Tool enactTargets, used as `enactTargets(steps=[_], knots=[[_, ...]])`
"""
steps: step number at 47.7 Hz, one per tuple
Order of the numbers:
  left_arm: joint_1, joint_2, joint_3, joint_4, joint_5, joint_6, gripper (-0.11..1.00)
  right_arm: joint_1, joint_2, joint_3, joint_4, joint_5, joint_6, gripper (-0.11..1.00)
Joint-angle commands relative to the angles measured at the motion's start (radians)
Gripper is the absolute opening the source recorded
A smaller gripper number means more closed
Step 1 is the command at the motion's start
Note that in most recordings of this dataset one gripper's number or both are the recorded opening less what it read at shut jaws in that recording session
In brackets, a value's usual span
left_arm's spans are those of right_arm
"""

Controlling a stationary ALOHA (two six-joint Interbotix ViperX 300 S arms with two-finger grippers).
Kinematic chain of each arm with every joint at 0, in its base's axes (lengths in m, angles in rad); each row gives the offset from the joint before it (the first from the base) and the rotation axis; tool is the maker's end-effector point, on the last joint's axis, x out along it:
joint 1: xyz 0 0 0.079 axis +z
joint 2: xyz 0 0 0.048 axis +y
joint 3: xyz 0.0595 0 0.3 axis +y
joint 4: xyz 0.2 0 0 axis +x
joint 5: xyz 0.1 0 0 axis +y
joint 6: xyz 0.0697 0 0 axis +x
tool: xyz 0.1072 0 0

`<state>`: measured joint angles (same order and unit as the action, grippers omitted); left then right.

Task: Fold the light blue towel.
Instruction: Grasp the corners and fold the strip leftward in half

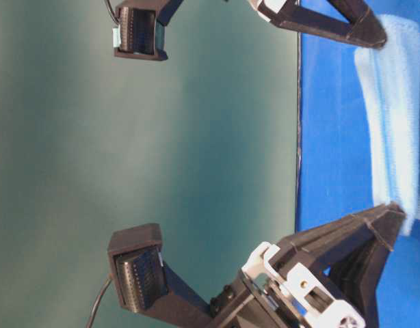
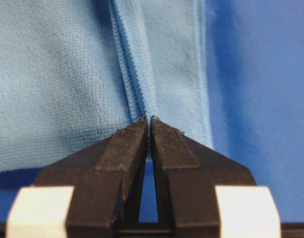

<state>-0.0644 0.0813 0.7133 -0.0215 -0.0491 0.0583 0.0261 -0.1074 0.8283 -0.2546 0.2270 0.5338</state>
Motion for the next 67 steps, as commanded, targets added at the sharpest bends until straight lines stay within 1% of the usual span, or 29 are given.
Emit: enactTargets(steps=[1,13,27,28,29,31,33,34,36,38,40,43,46,48,55,61,67], knots=[[-0.008,-0.015,-0.003,-0.002,0.000,-0.002,0.02,0.005,-0.003,-0.011,0.003,-0.002,0.003,0.03],[-0.006,0.011,-0.008,-0.002,-0.021,-0.002,0.02,0.003,0.035,-0.021,0.003,-0.026,0.005,0.03],[-0.006,0.049,-0.011,-0.002,-0.095,-0.003,0.02,0.005,0.083,-0.040,0.008,-0.034,0.008,0.04],[-0.006,0.051,-0.011,-0.002,-0.100,-0.003,0.02,0.005,0.083,-0.040,0.008,-0.034,0.008,0.06],[-0.006,0.052,-0.011,-0.002,-0.106,-0.003,0.02,0.006,0.084,-0.041,0.008,-0.032,0.008,0.10],[-0.006,0.054,-0.011,-0.002,-0.115,-0.005,0.03,0.009,0.086,-0.044,0.008,-0.032,0.008,0.24],[-0.008,0.054,-0.011,-0.002,-0.120,-0.006,0.08,0.014,0.087,-0.048,0.008,-0.032,0.008,0.37],[-0.009,0.054,-0.011,-0.002,-0.123,-0.006,0.12,0.017,0.087,-0.048,0.009,-0.031,0.008,0.43],[-0.011,0.054,-0.011,-0.002,-0.124,-0.006,0.23,0.021,0.087,-0.049,0.008,-0.031,0.008,0.54],[-0.011,0.052,-0.011,-0.002,-0.124,-0.006,0.36,0.026,0.087,-0.049,0.008,-0.031,0.008,0.63],[-0.011,0.052,-0.009,-0.002,-0.124,-0.006,0.48,0.029,0.087,-0.049,0.008,-0.029,0.008,0.64],[-0.011,0.049,-0.009,-0.002,-0.124,-0.005,0.68,0.031,0.086,-0.051,0.008,-0.026,0.008,0.59],[-0.009,0.044,-0.011,-0.002,-0.121,0.000,0.82,0.034,0.081,-0.052,0.008,-0.017,0.008,0.58],[-0.009,0.041,-0.011,-0.002,-0.118,0.006,0.85,0.037,0.074,-0.057,0.008,-0.008,0.008,0.59],[-0.009,-0.003,-0.011,-0.002,-0.094,0.012,0.78,0.063,0.014,-0.077,0.005,0.043,0.000,0.59],[-0.008,-0.081,-0.011,-0.002,-0.041,0.014,0.78,0.087,-0.063,-0.092,0.000,0.114,-0.006,0.59],[-0.009,-0.167,-0.006,-0.002,0.003,0.015,0.78,0.095,-0.138,-0.100,-0.008,0.176,-0.006,0.59]])
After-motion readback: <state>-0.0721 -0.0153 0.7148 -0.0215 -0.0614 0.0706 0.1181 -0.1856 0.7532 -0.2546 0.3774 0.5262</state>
